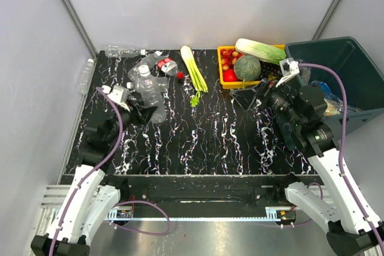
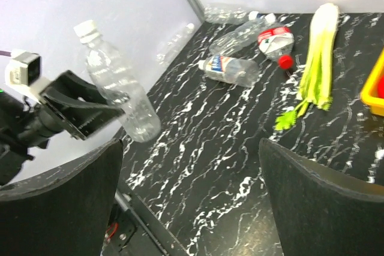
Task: Put the plastic bottles in the bin
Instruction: Pick up the plastic bottle from the corner of the board, then place the plastic bottle in the trash bin.
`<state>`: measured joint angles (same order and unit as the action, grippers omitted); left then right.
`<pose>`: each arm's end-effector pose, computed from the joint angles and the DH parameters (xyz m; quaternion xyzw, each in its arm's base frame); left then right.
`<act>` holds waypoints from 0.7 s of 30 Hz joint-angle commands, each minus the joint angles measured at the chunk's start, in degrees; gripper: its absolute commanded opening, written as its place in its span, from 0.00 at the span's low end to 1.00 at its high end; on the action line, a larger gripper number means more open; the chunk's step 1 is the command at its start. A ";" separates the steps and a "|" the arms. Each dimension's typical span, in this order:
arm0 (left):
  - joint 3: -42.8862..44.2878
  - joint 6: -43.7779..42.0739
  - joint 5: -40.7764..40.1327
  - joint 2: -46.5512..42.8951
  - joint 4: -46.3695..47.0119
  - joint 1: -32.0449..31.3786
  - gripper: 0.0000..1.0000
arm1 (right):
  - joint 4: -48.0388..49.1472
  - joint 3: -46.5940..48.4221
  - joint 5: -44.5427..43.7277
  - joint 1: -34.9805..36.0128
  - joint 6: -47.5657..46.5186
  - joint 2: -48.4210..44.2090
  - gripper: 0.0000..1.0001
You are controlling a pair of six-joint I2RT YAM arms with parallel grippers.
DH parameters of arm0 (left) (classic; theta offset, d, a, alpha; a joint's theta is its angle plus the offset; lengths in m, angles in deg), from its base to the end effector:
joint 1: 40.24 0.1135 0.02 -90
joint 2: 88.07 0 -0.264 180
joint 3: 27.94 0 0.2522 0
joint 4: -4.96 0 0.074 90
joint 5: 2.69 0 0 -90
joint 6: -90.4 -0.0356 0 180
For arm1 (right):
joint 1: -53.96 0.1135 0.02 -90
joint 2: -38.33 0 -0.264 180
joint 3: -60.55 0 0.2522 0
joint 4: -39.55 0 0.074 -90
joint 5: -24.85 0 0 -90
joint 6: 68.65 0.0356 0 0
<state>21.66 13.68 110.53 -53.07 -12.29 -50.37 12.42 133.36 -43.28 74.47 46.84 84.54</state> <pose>0.1495 -0.0410 0.3236 0.1195 0.7120 -0.2798 0.6328 0.1544 0.0719 0.4160 -0.1031 0.7026 0.3941 0.5835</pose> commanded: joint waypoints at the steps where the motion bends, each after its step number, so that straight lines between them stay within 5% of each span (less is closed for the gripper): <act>1: -3.13 4.39 10.88 -0.20 9.90 -4.10 0.11 | 10.20 -1.04 4.77 1.72 5.53 2.64 0.99; 21: -2.26 2.37 13.34 3.41 1.29 -11.49 0.12 | 17.33 15.65 -7.62 25.45 4.30 32.08 0.89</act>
<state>17.59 15.91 121.77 -48.39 -12.64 -61.06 24.70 144.38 -46.56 97.55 51.65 114.05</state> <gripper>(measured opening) 0.495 0.893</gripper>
